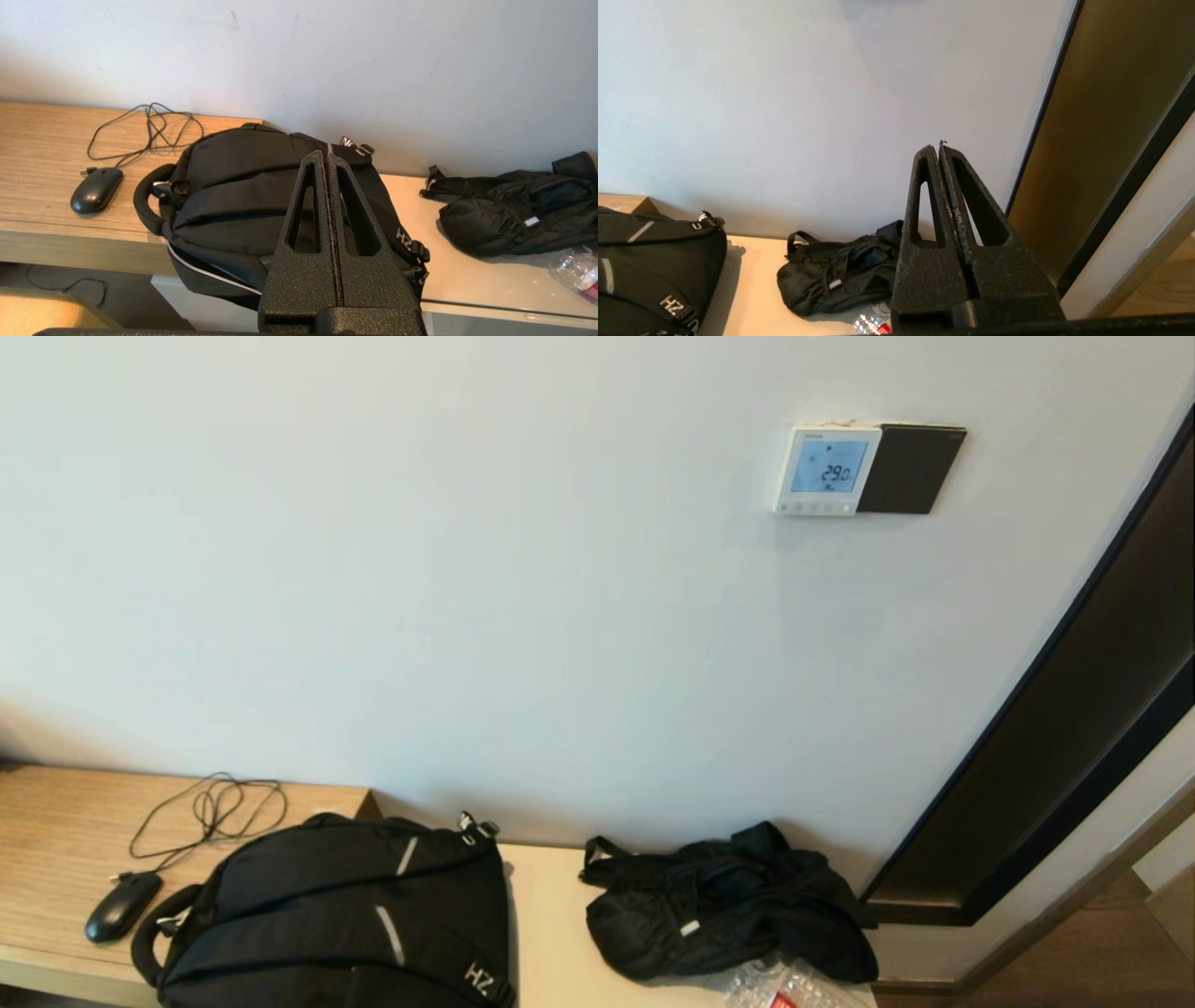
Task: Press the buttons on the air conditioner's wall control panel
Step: Turn off the central air conditioner
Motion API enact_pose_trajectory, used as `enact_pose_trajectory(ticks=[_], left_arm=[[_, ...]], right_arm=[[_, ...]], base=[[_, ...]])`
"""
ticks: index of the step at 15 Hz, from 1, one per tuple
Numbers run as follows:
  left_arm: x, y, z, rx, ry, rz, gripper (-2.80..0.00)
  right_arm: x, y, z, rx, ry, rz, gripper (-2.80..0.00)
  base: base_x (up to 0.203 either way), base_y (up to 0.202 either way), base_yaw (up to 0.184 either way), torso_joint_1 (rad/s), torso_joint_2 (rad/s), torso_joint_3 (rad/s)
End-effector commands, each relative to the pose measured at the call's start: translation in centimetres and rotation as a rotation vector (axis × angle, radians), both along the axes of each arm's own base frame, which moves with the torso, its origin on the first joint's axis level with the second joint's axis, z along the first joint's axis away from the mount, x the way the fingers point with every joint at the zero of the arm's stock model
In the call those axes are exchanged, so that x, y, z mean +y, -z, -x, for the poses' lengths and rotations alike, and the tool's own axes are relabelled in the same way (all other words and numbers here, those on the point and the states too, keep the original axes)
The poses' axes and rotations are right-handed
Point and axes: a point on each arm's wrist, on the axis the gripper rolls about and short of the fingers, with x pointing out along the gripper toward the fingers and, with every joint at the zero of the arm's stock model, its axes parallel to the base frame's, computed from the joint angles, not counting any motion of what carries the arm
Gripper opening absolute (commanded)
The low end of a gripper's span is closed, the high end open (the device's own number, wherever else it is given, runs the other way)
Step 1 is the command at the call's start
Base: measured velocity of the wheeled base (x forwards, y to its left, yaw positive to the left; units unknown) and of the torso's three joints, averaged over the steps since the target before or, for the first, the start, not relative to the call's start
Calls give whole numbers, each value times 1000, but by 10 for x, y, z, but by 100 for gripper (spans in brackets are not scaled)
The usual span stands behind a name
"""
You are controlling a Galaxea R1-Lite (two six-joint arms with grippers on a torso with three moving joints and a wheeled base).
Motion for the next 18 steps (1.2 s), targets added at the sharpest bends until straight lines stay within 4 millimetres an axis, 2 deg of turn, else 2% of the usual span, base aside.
enact_pose_trajectory(ticks=[1,4,9,15,18], left_arm=[[0,0,0,-1,0,0,-280],[0,0,0,-1,0,0,-280],[0,0,0,-1,-1,0,-280],[0,0,0,-1,0,0,-280],[0,0,0,-1,0,0,-280]], right_arm=[[0,-27,-28,72,7,-1,-280],[-2,-57,-65,99,9,-1,-280],[-27,-93,-151,181,-13,-96,-280],[-53,-107,-226,221,-39,-147,-280],[-61,-112,-266,235,16,-163,-280]], base=[[0,0,0,0,0,0],[0,0,0,0,0,0],[0,0,0,0,0,0],[0,0,0,0,0,0],[0,0,0,0,0,0]])
